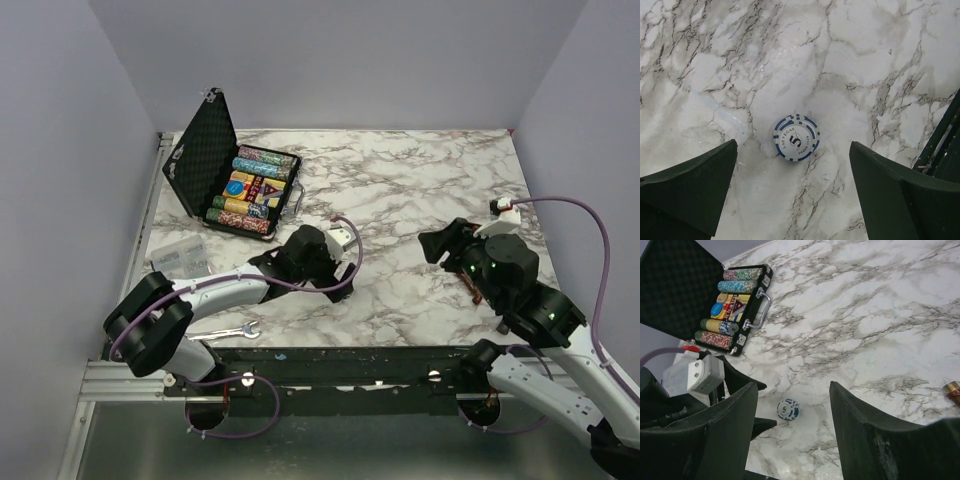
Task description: Pack up texas hold em set
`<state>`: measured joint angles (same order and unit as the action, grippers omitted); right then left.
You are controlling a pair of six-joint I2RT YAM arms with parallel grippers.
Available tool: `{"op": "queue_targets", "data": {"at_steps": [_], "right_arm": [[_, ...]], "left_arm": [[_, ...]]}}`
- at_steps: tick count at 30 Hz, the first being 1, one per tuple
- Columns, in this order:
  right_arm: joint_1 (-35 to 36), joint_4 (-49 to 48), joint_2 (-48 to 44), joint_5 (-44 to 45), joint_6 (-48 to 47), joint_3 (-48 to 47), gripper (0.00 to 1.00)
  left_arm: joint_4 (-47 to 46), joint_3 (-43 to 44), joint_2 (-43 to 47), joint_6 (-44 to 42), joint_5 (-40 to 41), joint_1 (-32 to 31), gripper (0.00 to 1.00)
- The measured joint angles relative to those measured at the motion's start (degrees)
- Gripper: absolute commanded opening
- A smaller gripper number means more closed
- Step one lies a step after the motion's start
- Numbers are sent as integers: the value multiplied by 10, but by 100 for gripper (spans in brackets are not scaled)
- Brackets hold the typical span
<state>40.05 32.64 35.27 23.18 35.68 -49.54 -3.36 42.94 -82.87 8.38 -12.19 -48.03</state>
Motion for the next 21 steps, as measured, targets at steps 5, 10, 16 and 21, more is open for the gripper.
{"op": "queue_targets", "data": {"at_steps": [5,10,16,21], "right_arm": [[0,6,19,1,-1,-22,63],[0,8,22,1,-5,-28,64],[0,22,14,2,-7,-34,64],[0,32,1,2,-7,-40,64]], "left_arm": [[2,3,10,-56,-20,-10,93],[71,87,-22,-155,-20,-48,92],[137,130,-89,-225,-17,-70,89],[179,137,-126,-245,-3,-76,85]]}}
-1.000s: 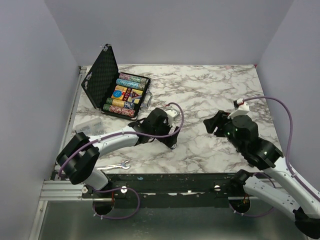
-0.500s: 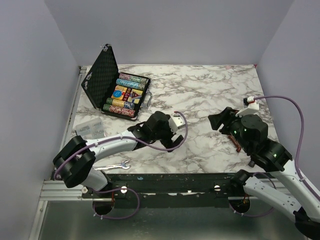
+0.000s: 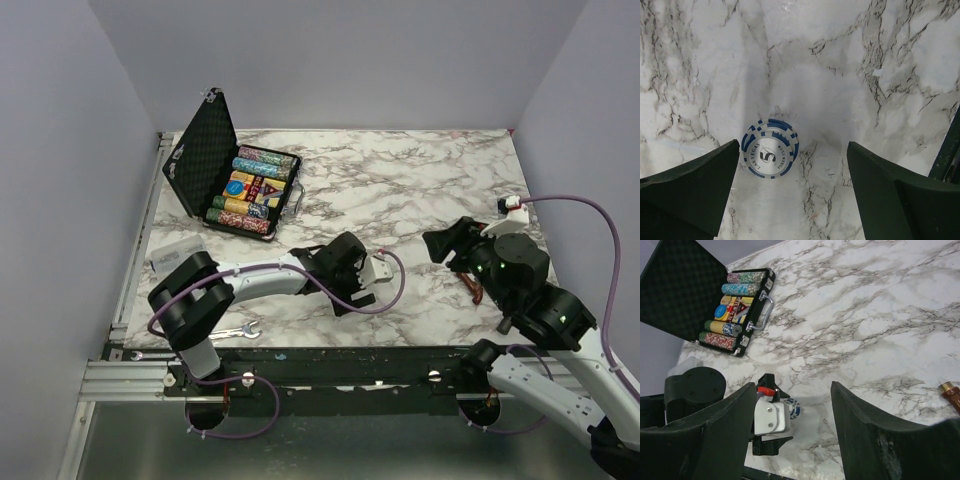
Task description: Pack up texas hold em set
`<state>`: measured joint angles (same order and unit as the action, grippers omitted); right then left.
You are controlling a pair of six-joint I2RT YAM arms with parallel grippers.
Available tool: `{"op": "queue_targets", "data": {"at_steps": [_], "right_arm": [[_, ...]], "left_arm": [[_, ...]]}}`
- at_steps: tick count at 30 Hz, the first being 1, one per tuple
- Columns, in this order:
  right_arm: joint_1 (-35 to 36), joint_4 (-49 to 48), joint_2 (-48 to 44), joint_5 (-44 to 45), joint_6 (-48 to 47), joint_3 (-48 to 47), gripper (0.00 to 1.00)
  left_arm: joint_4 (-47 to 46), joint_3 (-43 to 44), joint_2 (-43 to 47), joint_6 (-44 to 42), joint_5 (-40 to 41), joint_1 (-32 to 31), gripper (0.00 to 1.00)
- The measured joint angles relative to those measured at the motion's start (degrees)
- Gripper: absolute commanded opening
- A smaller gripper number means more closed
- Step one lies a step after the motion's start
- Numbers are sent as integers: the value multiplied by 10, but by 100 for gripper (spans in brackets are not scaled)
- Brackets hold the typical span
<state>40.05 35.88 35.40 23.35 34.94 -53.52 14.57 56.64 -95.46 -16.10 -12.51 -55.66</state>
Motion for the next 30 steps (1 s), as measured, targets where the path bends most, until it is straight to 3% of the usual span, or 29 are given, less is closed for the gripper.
{"op": "queue_targets", "data": {"at_steps": [16,24,30], "right_arm": [[0,3,6,0,0,-4,65],[0,3,9,-1,0,-4,65],[0,6,9,-1,0,-4,65]], "left_arm": [[38,44,-58,-12,62,-11,80],[40,44,-59,-12,64,-11,59],[43,44,-59,-10,66,-11,48]]}}
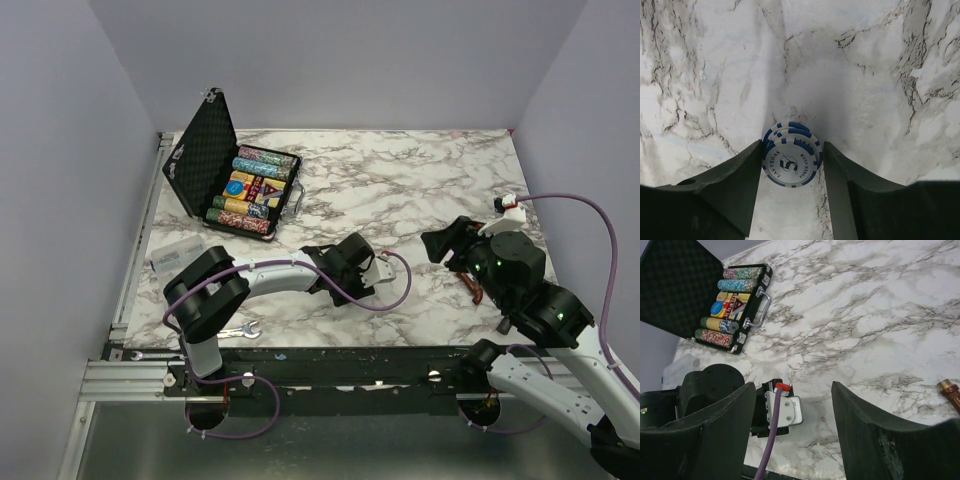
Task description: Pack up texas hold em set
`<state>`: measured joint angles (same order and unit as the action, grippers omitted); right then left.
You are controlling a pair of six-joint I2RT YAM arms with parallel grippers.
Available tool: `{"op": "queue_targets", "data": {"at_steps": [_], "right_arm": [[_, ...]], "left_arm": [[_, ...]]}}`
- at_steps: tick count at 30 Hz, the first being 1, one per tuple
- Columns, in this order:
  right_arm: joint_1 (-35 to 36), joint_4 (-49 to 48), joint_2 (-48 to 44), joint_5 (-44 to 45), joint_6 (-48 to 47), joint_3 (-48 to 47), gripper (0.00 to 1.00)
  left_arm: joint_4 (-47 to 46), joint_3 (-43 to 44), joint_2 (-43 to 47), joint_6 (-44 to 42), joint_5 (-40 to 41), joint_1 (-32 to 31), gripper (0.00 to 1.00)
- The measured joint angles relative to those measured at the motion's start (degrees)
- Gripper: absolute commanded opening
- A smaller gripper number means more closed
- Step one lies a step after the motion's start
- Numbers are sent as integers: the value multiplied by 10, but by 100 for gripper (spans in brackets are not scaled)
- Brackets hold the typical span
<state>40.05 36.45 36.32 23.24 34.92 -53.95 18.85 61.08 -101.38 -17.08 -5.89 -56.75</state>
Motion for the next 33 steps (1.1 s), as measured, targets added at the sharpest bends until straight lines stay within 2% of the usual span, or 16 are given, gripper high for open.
{"op": "queue_targets", "data": {"at_steps": [9,11,12,13,14,16,22,28,31,33], "right_arm": [[0,2,0,-1,0,0,65],[0,2,0,-2,1,0,65],[0,2,0,-2,1,0,65],[0,2,0,-2,1,0,65],[0,2,0,-2,1,0,65],[0,2,0,-2,1,0,65],[0,2,-2,-2,2,0,65],[0,5,-1,0,7,0,66],[0,15,4,8,14,0,71],[0,27,15,15,17,-3,79]], "left_arm": [[4,0,0,2,2,0,34],[4,0,0,1,3,0,34],[4,0,0,2,3,0,39],[4,0,0,1,3,0,49],[4,0,0,1,4,0,64],[4,0,0,0,5,0,79],[7,-3,13,6,11,0,98],[23,-18,92,21,0,9,99],[39,-19,152,34,-9,24,98],[52,-19,205,52,-15,50,96]]}}
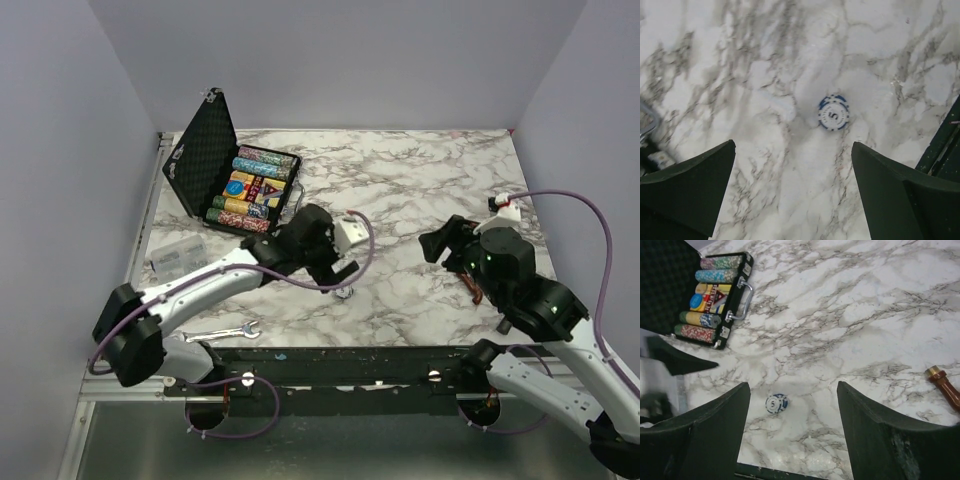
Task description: Pack up texas hold em set
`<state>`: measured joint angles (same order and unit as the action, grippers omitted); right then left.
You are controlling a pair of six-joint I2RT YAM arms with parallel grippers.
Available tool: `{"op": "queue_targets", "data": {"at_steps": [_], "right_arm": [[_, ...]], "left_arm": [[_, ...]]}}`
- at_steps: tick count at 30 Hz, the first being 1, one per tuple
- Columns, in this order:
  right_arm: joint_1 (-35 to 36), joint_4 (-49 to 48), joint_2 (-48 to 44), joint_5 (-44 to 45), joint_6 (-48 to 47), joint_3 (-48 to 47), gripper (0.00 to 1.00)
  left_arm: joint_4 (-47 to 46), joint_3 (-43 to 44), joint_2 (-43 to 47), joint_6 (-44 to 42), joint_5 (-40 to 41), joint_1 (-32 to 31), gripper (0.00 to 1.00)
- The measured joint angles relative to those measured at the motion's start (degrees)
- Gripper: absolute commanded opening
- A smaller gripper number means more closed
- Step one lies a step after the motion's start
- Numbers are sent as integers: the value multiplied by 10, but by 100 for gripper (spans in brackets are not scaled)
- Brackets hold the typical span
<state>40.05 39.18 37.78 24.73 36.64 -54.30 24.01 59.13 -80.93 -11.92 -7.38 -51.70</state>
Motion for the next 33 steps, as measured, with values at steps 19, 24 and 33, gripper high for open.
{"op": "queue_targets", "data": {"at_steps": [19,24,33], "right_arm": [[91,18,428,-155,121,-62,100],[136,24,556,-157,158,-119,95],[139,46,665,-162,157,-200,93]], "left_arm": [[21,28,234,271,119,307,93],[24,2,248,288,120,309,92],[23,1,287,300,120,310,92]]}}
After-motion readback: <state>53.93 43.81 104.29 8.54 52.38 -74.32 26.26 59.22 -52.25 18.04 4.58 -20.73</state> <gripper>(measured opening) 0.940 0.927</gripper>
